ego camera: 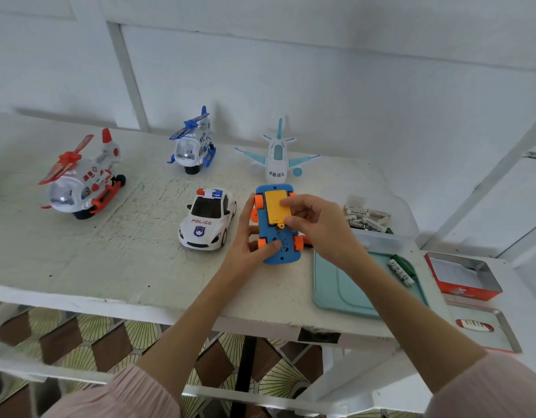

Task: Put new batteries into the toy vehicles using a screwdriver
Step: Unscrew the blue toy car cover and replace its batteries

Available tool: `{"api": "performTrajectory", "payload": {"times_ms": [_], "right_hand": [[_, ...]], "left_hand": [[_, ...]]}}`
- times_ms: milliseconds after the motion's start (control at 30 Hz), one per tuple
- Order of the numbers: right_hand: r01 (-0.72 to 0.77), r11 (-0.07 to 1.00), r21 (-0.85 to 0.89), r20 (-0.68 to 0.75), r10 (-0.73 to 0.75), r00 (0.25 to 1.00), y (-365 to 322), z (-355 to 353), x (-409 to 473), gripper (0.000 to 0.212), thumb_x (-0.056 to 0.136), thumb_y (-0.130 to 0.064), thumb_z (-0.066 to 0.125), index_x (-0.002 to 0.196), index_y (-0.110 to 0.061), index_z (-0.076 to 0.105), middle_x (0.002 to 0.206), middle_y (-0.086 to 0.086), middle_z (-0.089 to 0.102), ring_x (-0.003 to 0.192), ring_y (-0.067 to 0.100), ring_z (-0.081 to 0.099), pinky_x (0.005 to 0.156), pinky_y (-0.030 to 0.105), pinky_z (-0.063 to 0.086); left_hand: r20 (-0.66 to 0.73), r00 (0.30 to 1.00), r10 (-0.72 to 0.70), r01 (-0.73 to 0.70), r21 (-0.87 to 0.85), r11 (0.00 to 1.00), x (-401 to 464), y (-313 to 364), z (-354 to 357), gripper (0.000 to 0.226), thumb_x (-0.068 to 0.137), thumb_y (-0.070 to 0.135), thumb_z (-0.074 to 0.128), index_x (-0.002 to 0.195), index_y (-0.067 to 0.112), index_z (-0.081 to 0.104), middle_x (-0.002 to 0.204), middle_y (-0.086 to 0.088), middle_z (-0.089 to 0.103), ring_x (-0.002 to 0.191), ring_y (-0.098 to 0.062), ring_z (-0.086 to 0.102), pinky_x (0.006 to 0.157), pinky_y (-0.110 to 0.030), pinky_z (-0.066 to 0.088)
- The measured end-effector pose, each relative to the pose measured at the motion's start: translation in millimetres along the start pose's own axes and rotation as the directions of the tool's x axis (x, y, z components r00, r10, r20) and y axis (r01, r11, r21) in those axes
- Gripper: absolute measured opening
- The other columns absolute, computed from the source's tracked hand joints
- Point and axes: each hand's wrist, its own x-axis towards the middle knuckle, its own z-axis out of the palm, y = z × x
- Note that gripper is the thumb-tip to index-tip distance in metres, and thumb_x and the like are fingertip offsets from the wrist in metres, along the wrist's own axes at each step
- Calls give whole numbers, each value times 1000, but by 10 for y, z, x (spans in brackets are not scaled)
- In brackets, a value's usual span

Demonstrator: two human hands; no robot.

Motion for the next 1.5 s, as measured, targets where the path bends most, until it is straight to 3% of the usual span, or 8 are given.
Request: {"api": "performTrajectory", "payload": {"times_ms": [100, 367, 867, 1067, 1167, 1367, 1433, 1500], "right_hand": [[164, 959, -232, -36, -177, 983, 55, 16, 10, 28, 79, -5, 67, 107, -10, 65, 82, -2, 48, 72, 4, 47, 71, 9, 42], [261, 911, -320, -25, -284, 959, 159, 51, 10, 28, 80, -5, 67, 108, -6, 65, 82, 0, 47, 69, -2, 43, 67, 5, 39], [209, 883, -421, 93, -187, 978, 51, -29, 43, 30, 79, -19, 71, 107, -11, 63, 74, -17, 36, 66, -3, 38, 62, 7, 28], [186, 833, -522, 147, -127, 981, -12, -35, 55, 30, 84, -28, 63, 111, -16, 58, 76, -16, 33, 74, 7, 40, 68, 20, 35], [191, 845, -499, 155, -130, 979, -15, -66, 62, 30, 85, -28, 63, 113, -19, 60, 79, -12, 38, 70, 2, 39, 65, 14, 32], [239, 927, -289, -77, -271, 960, -8, -225, 106, 28, 84, -5, 62, 109, -17, 66, 83, -2, 53, 65, 5, 48, 63, 8, 40], [211, 935, -286, -229, -280, 932, 53, -253, 112, 24, 82, 3, 60, 101, -10, 67, 79, 1, 57, 65, 13, 53, 63, 13, 43], [169, 931, -323, -216, -247, 945, 134, -242, 110, 23, 80, 7, 59, 98, -6, 67, 78, 8, 62, 67, 20, 57, 68, 24, 49]], "left_hand": [[-4, 1000, -12, 12, -17, 1000, -10, 9, -3, 79, 87, 0, 62, 123, 57, 22, 115, 11, 52, 102, -9, 59, 76, -23, 56], [-8, 1000, -11, 11, -5, 1000, -6, 27, 8, 74, 87, 0, 62, 125, 52, 24, 114, 11, 51, 99, -7, 59, 71, -18, 54], [5, 1000, 10, -10, 11, 1000, -26, -3, 21, 77, 87, -3, 61, 134, 44, 21, 111, 10, 54, 88, 7, 63, 69, -17, 53], [6, 1000, 27, -27, 21, 999, -23, 10, 41, 75, 87, -4, 61, 134, 39, 22, 114, 12, 52, 88, 12, 61, 69, -14, 52], [-8, 999, 34, -34, 30, 999, -16, 4, 30, 77, 86, -3, 62, 134, 42, 22, 113, 12, 52, 87, 13, 60, 68, -15, 53], [-84, 995, 44, -42, 28, 999, 38, 49, -81, 85, 85, 6, 68, 140, 47, 19, 119, 5, 55, 92, 7, 61, 75, -23, 56], [-108, 993, 51, -50, 9, 999, 73, 115, -142, 85, 84, 7, 68, 138, 52, 20, 118, -2, 55, 95, -3, 63, 78, -27, 56], [-129, 989, 78, -77, 9, 997, 108, 195, -197, 83, 84, 8, 70, 133, 56, 22, 117, -2, 56, 98, -8, 63, 80, -30, 56]]}}
